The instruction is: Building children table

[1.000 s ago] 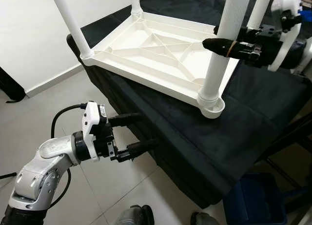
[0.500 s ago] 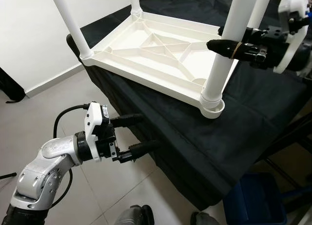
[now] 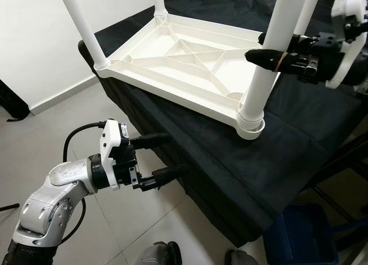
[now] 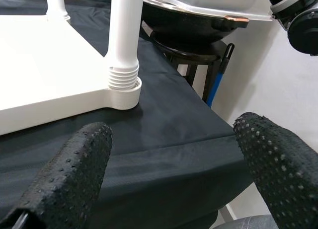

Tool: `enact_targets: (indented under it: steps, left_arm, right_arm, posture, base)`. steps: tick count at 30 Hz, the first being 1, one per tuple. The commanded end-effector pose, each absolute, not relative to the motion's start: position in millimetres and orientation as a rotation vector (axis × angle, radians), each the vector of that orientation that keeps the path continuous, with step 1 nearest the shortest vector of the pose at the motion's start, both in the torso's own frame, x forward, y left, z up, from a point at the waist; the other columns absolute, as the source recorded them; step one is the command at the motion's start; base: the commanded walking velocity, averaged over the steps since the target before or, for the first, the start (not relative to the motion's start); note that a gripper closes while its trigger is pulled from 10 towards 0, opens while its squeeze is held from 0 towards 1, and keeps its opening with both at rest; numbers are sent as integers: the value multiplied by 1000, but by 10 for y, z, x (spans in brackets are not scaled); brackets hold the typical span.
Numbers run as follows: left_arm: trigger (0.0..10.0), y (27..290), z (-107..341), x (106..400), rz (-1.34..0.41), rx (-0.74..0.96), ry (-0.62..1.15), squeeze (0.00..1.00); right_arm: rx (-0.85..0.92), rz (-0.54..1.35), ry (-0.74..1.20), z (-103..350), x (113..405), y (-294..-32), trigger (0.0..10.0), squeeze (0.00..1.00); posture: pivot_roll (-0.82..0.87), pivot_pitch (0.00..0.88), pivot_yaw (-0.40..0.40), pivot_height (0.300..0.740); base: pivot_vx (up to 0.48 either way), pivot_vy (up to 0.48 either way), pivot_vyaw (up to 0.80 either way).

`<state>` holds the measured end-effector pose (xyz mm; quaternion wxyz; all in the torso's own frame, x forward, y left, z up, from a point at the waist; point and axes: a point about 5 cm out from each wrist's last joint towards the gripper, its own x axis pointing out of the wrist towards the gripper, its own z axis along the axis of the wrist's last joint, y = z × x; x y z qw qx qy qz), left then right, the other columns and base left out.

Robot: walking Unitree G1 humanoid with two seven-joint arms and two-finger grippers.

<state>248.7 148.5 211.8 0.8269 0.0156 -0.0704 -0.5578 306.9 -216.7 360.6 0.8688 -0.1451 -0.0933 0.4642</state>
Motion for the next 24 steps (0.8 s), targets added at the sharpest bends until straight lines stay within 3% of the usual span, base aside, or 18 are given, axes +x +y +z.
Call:
enact_targets:
  steps: [1, 15, 16, 24]
  left_arm:
    - [10000, 1469, 2102, 2468, -1196, 40, -142, 0]
    - [10000, 1466, 2097, 2462, -1201, 41, -142, 0]
    - [10000, 1466, 2096, 2462, -1201, 41, -142, 0]
    - [10000, 1460, 2092, 2467, -1205, 41, -142, 0]
  right_arm:
    - [-306, 981, -160, 3543, 3065, -2162, 0, 0]
    - [-321, 936, -134, 3500, 3097, -2195, 39, 0]
    - [-321, 933, -132, 3499, 3097, -2195, 10000, 0]
    - [-335, 914, -117, 3484, 3108, -2211, 10000, 0]
  posture:
    - [-65, 197, 71, 740]
    - [-64, 197, 71, 740]
    - [-64, 198, 72, 740]
    - [-65, 195, 71, 740]
  base:
    - [0, 0, 0]
    - [0, 0, 0]
    - [0, 0, 0]
    - [0, 0, 0]
